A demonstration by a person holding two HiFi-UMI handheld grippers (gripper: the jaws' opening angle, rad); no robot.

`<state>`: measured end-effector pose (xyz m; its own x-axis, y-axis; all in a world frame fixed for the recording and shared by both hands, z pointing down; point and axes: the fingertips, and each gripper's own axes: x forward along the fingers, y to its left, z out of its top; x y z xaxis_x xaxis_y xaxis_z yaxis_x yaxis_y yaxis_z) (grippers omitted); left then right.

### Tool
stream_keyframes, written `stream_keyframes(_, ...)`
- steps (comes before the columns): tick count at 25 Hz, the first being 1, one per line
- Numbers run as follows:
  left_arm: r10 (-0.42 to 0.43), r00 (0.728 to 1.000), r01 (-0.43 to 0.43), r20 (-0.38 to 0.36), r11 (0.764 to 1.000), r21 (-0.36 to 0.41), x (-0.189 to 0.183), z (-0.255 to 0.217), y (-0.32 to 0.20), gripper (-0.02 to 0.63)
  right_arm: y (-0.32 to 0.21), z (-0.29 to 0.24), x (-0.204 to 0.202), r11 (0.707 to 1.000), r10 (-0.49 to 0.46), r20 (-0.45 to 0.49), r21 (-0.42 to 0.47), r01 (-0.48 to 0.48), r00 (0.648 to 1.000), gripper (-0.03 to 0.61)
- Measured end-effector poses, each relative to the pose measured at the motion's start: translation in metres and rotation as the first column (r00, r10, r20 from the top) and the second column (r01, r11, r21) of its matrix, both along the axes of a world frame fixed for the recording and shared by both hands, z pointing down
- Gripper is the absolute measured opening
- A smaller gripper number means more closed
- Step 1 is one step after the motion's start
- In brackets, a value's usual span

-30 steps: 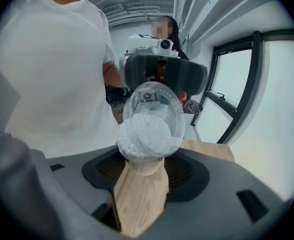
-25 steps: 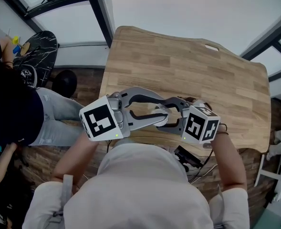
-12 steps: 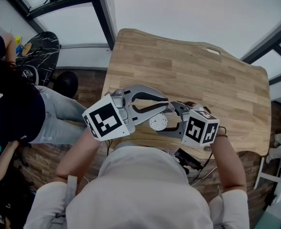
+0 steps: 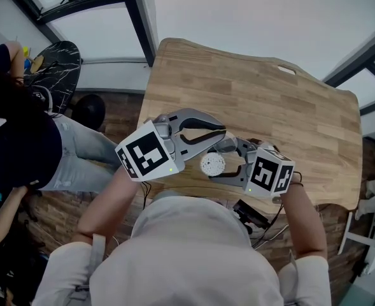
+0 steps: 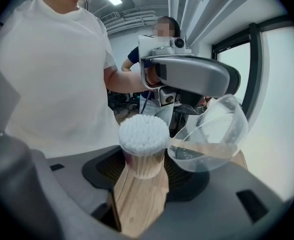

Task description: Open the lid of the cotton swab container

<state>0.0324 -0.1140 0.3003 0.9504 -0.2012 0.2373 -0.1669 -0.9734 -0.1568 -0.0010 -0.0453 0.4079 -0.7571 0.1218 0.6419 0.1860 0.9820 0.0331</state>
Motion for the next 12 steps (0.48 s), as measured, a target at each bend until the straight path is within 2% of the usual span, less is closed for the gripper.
stream_keyframes(6, -0.070, 0.996, 0.070, -0.049, 0.998, 0.000, -0.005, -0.002, -0.010, 0.012, 0.001, -0.007, 0.001, 0.999, 0.024, 0.074, -0.050, -0.020, 0.997, 0.250)
stream_keyframes(12, -0.172, 0.979, 0.166, -0.109, 0.984, -0.061, -0.029, 0.000, -0.024, 0.012, -0.005, -0.007, 0.008, 0.996, 0.064, 0.097, -0.069, -0.058, 0.993, 0.250)
